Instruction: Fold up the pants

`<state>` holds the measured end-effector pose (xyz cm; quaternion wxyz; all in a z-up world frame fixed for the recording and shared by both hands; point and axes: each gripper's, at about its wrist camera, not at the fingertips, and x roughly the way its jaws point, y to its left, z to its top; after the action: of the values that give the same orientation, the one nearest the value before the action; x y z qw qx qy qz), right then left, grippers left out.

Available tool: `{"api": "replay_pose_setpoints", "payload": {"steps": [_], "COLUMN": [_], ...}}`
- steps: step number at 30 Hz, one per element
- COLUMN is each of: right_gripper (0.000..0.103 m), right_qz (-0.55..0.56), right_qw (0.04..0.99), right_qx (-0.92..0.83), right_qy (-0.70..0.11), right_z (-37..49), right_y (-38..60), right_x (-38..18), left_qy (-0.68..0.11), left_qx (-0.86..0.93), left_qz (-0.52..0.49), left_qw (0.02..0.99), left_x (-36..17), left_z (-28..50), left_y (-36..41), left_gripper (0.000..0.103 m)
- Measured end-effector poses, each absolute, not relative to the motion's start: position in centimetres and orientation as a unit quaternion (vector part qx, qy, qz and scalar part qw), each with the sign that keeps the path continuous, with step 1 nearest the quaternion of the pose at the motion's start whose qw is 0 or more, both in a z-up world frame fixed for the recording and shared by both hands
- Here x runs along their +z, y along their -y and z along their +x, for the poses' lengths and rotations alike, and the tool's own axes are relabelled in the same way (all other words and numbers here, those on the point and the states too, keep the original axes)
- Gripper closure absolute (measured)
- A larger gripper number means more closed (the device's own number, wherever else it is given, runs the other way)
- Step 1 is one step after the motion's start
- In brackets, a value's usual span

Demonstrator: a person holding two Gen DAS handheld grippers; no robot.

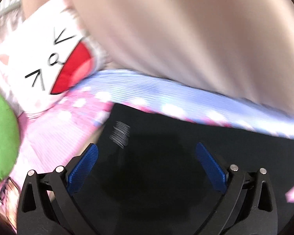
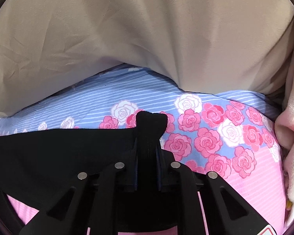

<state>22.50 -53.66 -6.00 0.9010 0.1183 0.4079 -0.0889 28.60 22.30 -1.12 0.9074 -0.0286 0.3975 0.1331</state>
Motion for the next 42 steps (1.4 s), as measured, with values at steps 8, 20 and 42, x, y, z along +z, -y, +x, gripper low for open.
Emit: {"api": "replay_pose_setpoints", "payload": {"steps": [8, 20, 42], "right_gripper": [0.091, 0.091, 0.09], "right_qz": [0.132, 0.141, 0.117], "right_qw": [0.897, 0.909, 0.923], "right_qx": [-0.108, -0.113, -0.1], "right_qy": [-0.408, -0.376, -0.354], "right_z": [22.3, 18.8, -8.1], "right_y": [54.4, 53.6, 50.1], "right_x": [-5.8, -2.7, -3.1], "left_qy": [-0.469, -0.435, -0.448], "left_qx": [0.152, 0.085, 0.098], "left_qz": [-0.134, -0.114, -0.15], "left_qw": [0.86, 0.889, 0.876], "left_x": [-6.5, -2.9, -4.8], "left_z": [38.1, 35.1, 7.9], "left_y": [-32.3, -30.5, -35.6], "left_gripper": [0.012, 0.085, 0.059]}}
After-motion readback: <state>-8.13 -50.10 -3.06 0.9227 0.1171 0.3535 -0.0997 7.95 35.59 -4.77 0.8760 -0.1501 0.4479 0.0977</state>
